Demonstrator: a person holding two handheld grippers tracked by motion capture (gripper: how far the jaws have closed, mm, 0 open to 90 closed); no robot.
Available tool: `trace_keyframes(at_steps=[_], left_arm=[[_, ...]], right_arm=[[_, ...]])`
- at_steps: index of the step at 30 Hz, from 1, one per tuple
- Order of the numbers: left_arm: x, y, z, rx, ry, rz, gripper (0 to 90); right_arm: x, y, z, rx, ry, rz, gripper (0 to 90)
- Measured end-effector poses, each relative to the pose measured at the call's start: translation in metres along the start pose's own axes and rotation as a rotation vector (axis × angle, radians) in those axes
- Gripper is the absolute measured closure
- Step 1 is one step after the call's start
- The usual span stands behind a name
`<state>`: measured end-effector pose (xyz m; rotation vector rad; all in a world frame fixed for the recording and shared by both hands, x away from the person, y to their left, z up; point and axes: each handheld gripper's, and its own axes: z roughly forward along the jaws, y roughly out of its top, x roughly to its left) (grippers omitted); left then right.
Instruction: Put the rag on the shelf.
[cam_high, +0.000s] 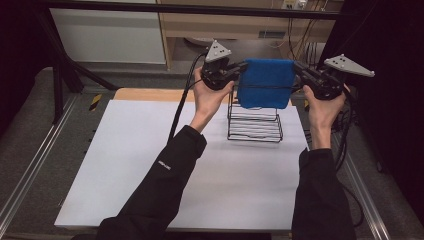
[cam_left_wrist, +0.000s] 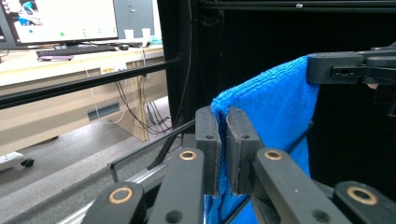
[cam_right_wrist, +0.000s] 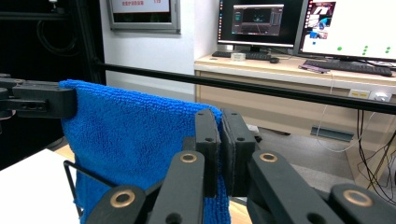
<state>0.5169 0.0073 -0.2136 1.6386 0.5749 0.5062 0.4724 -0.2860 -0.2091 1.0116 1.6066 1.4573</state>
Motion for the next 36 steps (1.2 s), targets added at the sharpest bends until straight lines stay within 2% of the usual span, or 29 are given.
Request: trace_keyframes(at_steps=[7, 10, 21, 29, 36], left_arm=[[-0.002, -0.003, -0.005, 0.004, -0.027, -0.001, 84.4], [-0.004, -0.004, -0.007, 0.023, -0.034, 0.015, 84.3], [-0.015, -0.012, -0.014, 0.076, -0.047, 0.032, 83.6], [-0.019, -0.023, -0.015, 0.135, -0.063, 0.014, 82.1], [-0.018, -0.033, -0.013, 0.162, -0.07, 0.003, 80.4]], right_arm=[[0.003, -0.002, -0.007, 0.009, 0.012, -0.012, 86.7], [0.004, -0.003, -0.01, 0.015, 0.018, -0.016, 86.5], [0.005, -0.012, -0.022, 0.059, 0.052, -0.015, 86.3], [0.002, -0.021, -0.025, 0.112, 0.093, 0.002, 86.2], [0.001, -0.029, -0.026, 0.143, 0.113, -0.002, 85.9]])
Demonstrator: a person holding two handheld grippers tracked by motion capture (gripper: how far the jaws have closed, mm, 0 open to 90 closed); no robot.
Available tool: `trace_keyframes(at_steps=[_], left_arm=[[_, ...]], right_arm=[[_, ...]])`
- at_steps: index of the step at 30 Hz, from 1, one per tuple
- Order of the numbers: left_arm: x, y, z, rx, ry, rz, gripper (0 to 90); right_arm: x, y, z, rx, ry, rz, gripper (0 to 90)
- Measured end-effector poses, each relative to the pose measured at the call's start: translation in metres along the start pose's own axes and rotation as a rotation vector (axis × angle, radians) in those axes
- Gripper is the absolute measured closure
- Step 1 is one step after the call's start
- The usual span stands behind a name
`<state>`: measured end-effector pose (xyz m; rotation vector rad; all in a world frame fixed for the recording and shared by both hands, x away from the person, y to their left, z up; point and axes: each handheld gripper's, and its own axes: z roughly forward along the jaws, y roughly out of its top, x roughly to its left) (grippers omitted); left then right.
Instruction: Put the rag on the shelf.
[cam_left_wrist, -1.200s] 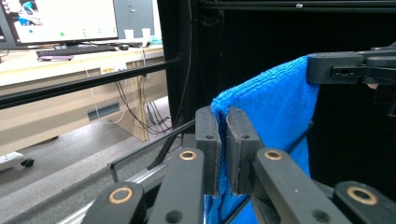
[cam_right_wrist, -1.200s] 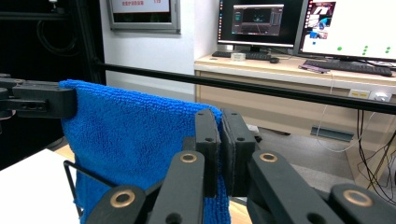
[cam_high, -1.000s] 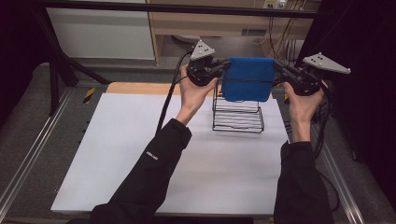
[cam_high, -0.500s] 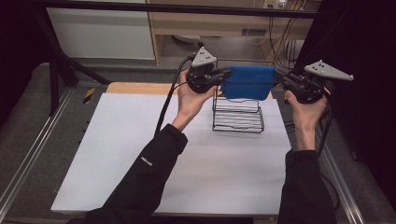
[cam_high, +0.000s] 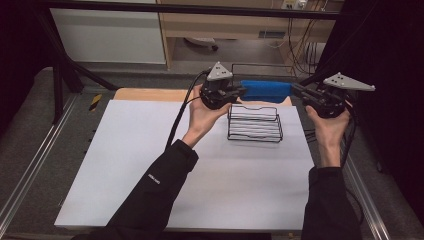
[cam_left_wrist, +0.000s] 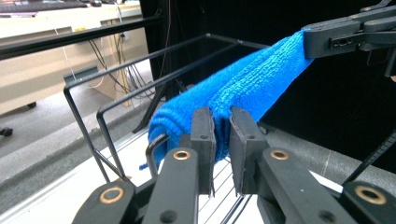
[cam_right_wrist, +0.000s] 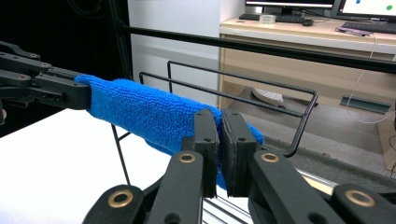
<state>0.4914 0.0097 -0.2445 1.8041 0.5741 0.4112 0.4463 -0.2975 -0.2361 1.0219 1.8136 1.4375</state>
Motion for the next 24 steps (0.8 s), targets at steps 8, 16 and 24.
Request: trace_keyframes(at_steps=[8, 16, 24], left_arm=[[-0.004, 0.011, -0.012, -0.017, -0.025, -0.021, 67.0], [-0.01, 0.033, -0.02, -0.041, -0.036, -0.049, 66.6], [-0.01, 0.015, -0.001, 0.121, -0.075, -0.06, 85.0]], right_arm=[[-0.001, -0.006, 0.001, 0.001, -0.002, -0.006, 85.8], [0.0, -0.01, 0.002, 0.003, 0.001, -0.023, 85.3], [0.001, -0.012, 0.002, 0.013, 0.008, -0.042, 83.9]])
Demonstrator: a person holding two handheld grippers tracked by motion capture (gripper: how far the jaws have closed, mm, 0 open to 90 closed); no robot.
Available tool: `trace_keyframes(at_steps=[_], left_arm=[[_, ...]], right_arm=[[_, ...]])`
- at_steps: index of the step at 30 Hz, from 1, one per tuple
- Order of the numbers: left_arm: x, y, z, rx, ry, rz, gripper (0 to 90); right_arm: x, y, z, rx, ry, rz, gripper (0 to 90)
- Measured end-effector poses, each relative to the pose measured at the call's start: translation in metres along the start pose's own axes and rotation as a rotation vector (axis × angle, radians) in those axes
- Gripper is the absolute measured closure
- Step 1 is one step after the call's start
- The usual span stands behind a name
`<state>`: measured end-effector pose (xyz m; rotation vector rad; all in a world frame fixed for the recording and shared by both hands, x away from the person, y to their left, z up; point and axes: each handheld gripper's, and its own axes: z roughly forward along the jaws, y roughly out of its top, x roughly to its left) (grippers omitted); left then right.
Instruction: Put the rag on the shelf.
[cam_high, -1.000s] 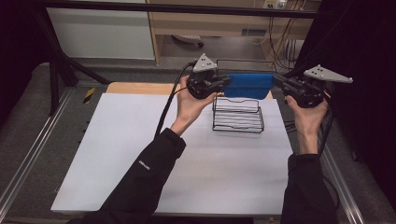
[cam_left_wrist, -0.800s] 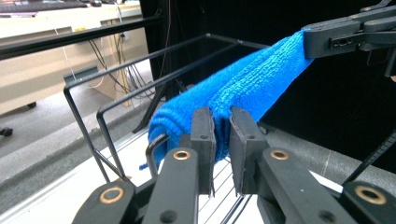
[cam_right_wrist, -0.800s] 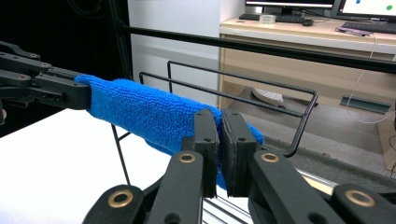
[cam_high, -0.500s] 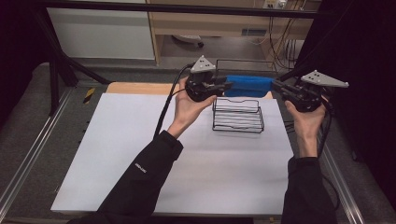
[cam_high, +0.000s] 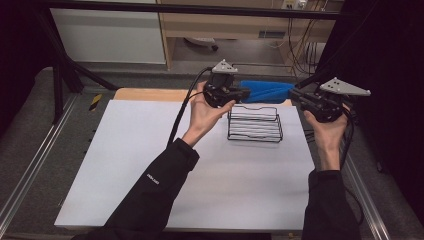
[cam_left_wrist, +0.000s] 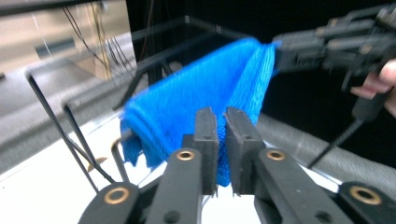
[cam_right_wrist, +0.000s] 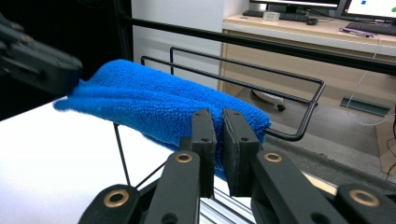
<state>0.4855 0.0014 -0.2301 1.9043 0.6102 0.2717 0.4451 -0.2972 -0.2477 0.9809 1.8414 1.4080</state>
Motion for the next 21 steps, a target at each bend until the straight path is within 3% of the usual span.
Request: trace_keyframes(at_steps=[5, 11, 18, 21], left_arm=[[-0.001, -0.005, 0.006, 0.032, -0.012, 0.004, 89.9], [-0.002, -0.008, 0.012, 0.043, 0.019, 0.019, 90.0], [0.001, -0.014, 0.02, 0.06, 0.045, 0.036, 90.0], [0.003, -0.017, 0.023, 0.067, 0.053, 0.046, 90.0]], right_arm=[[-0.001, -0.002, 0.001, 0.01, -0.001, -0.008, 83.3], [0.0, -0.003, 0.001, 0.01, -0.006, -0.01, 78.4], [0.001, 0.003, -0.006, -0.046, 0.001, 0.026, 62.3], [0.003, 0.008, -0.007, -0.064, 0.016, 0.034, 62.3]])
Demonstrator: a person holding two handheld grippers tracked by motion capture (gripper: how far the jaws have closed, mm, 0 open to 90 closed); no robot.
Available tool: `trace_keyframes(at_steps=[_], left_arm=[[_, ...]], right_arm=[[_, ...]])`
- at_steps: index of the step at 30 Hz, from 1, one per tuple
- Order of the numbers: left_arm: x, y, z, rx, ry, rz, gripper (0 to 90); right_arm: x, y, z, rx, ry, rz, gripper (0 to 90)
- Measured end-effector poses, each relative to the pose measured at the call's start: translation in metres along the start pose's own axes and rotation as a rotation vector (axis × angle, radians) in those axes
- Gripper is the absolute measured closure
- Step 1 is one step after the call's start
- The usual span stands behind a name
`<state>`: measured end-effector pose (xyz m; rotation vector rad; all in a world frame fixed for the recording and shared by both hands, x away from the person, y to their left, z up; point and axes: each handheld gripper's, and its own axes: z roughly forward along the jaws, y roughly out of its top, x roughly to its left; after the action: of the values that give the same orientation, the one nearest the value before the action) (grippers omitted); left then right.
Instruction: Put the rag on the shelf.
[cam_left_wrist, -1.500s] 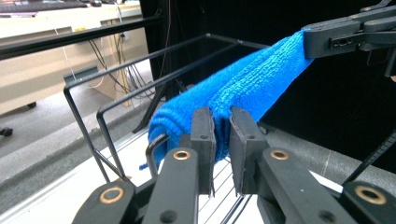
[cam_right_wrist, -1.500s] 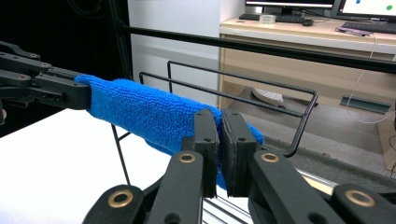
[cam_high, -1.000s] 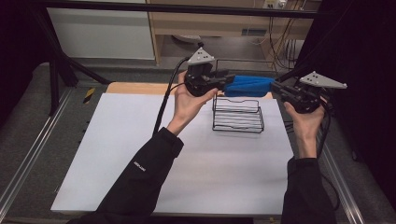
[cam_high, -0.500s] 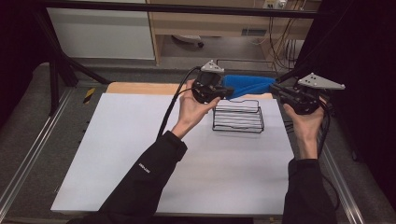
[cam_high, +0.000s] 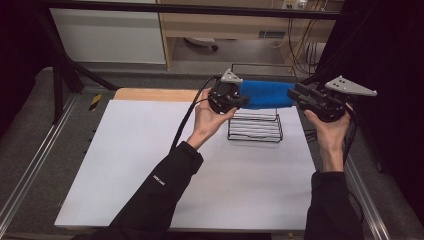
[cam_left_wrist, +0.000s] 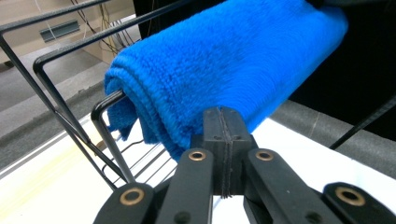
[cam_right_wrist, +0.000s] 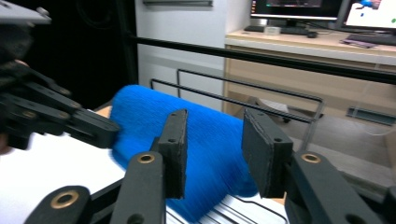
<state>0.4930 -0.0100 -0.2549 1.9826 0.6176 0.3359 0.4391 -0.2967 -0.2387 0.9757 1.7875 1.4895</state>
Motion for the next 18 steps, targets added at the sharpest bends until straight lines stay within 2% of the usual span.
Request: trace_keyframes(at_steps=[2, 4, 7, 11, 14, 18], left_arm=[[0.0, -0.002, 0.001, 0.002, 0.005, 0.004, 90.0], [0.001, -0.003, 0.002, -0.001, 0.006, 0.002, 90.0], [0.001, -0.005, 0.004, 0.001, 0.008, 0.01, 90.0], [0.0, -0.007, 0.006, -0.006, 0.008, 0.015, 90.0], [0.0, -0.009, 0.009, -0.006, 0.009, 0.013, 90.0], [0.002, -0.011, 0.011, -0.008, 0.01, 0.012, 89.9]], right_arm=[[0.001, 0.0, 0.002, 0.007, 0.03, 0.01, 68.1], [0.002, -0.005, 0.004, 0.022, 0.058, 0.028, 77.7], [0.003, -0.018, 0.01, 0.08, 0.066, 0.036, 88.1], [-0.001, -0.036, 0.017, 0.126, 0.036, 0.045, 90.0], [-0.006, -0.045, 0.019, 0.13, -0.002, 0.047, 90.0], [-0.009, -0.05, 0.02, 0.122, -0.019, 0.051, 89.3]])
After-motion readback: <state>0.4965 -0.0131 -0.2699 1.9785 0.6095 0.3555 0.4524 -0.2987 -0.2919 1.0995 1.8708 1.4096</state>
